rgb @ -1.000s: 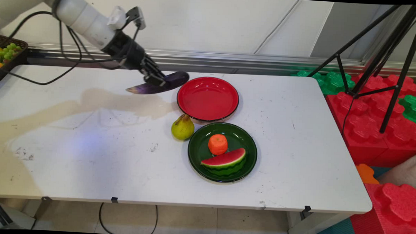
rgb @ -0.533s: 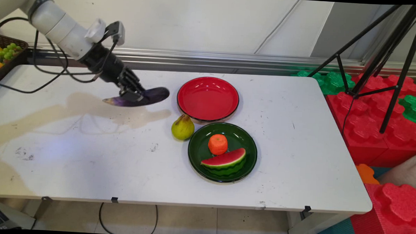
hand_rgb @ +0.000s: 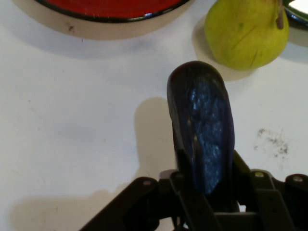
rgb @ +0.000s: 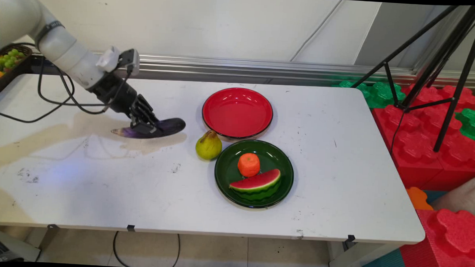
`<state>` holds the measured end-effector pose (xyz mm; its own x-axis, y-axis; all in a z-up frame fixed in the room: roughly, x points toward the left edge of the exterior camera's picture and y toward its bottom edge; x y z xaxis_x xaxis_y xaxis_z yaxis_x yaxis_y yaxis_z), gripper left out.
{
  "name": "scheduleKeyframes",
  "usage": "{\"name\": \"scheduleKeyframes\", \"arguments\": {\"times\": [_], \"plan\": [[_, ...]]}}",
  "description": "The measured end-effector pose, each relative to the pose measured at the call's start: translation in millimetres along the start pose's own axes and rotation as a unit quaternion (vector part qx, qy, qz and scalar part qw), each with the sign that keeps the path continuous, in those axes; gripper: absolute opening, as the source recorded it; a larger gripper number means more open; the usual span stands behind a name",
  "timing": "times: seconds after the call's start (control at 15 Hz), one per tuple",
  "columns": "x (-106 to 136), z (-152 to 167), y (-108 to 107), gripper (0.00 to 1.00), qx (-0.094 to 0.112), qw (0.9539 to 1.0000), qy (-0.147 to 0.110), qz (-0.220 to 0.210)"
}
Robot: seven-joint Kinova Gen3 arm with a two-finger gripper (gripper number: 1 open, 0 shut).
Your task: Place the picked object on the table
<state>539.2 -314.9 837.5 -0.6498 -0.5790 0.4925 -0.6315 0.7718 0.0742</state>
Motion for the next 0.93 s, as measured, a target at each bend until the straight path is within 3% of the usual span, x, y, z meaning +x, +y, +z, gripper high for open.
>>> {"name": "scheduleKeyframes", "arguments": {"times": [0.53, 0.6, 0.93], "plan": [[-12, 33, -8, 0.00, 0.003, 0.9998, -0.006, -0.016], [-14, 35, -8, 1.00, 0.003, 0.9998, -0.006, -0.018], [-21, 37, -8, 1.00, 0.001, 0.9997, -0.005, -0.024]]}}
